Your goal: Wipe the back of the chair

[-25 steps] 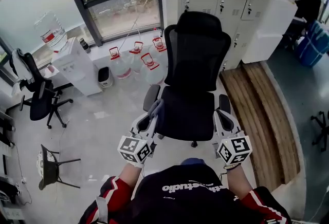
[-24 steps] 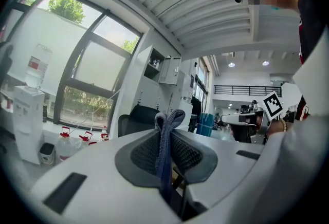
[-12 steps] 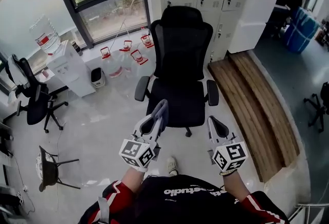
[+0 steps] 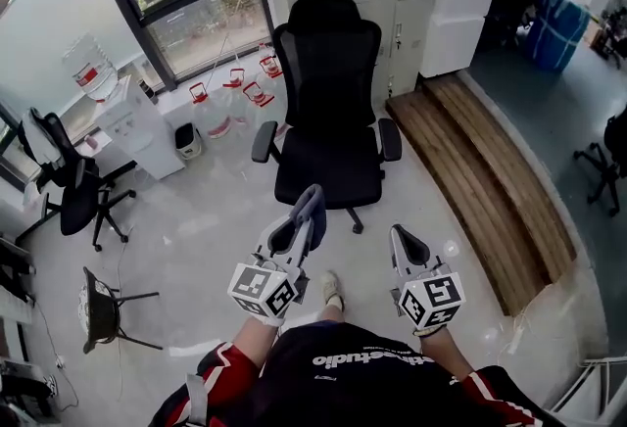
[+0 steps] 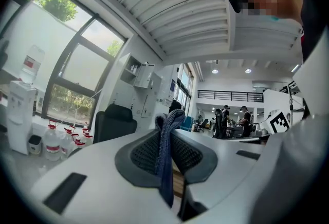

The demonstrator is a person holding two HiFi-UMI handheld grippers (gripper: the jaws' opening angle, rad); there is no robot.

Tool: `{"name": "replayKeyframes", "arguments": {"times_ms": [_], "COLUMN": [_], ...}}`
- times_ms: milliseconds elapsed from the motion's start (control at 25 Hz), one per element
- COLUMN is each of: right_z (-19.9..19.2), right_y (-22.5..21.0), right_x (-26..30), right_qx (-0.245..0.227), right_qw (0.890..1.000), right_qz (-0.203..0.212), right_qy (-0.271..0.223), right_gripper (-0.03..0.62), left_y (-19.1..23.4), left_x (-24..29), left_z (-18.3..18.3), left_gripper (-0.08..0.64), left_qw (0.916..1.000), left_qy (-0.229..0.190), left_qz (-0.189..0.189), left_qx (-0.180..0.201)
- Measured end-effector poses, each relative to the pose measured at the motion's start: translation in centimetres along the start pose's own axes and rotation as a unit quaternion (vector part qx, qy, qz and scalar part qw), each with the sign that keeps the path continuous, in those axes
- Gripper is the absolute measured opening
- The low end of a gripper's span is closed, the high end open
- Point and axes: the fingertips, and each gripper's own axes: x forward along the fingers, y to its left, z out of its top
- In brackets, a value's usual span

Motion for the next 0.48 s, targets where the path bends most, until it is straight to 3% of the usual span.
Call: {"name": "replayKeyframes", "arguments": {"times_ms": [480], "right_z": [-1.3], "right_y": [5.6], "right_x": [-7.9], "right_qx": [-0.001], "right_qw": [0.999], "right_qz": [0.027], "right_qy": [-0.023], "right_gripper": [0.012], "left_y": [-5.9], "left_x": [-8.0], "left_z": [-1.9], "left_gripper": [0.060], "left_qw": [0.9996], "left_qy": [0.015], "left_qz": [0.005], "left_qx": [0.022]}}
